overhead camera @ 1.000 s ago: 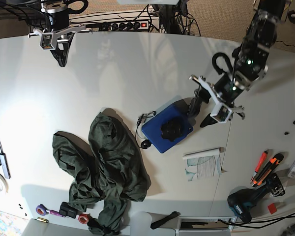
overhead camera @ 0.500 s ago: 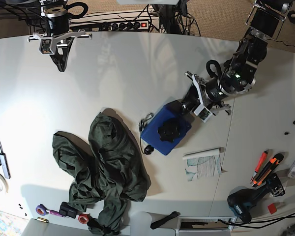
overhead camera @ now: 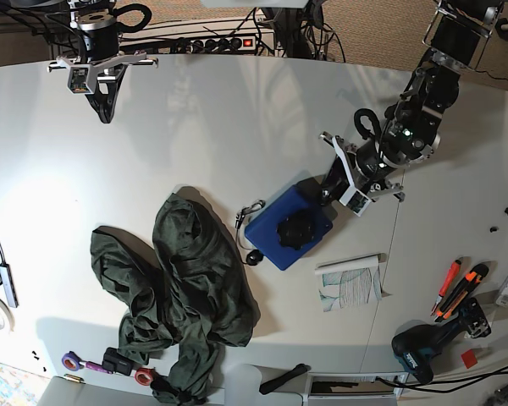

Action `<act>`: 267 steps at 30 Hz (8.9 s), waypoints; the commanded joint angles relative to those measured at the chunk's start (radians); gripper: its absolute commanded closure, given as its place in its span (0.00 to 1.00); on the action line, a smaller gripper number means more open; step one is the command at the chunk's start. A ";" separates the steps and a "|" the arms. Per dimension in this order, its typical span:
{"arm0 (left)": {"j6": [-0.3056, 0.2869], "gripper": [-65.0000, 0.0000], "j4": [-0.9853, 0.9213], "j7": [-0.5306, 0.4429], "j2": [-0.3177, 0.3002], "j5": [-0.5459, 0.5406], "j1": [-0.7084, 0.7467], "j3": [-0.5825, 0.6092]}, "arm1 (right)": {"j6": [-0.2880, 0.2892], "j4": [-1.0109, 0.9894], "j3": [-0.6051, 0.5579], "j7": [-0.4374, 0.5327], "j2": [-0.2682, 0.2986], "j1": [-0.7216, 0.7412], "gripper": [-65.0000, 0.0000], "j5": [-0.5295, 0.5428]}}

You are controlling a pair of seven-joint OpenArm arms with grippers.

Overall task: Layout the t-shirt on the table in an organized manner, then fold the t-shirt properly
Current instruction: 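Push the blue box with the left gripper toward the table edge, then lift the left gripper away from the blue box and hover, then lower the right gripper onto the green t-shirt and grasp it, then drag the held t-shirt with the right gripper toward the robot base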

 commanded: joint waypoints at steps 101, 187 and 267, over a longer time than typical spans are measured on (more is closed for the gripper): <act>0.035 0.75 0.326 0.000 -0.177 -0.343 0.447 -0.965 | -0.005 0.018 0.006 -0.004 0.003 0.045 1.00 -0.001; -0.362 0.75 -0.014 -0.199 0.232 0.014 0.020 -0.287 | 0.029 -1.051 -0.137 -0.030 -0.196 1.195 0.63 -0.289; -0.396 0.75 -0.014 -0.198 0.116 -0.118 0.017 -0.287 | 0.465 -0.127 0.571 -0.687 0.322 0.256 0.57 0.089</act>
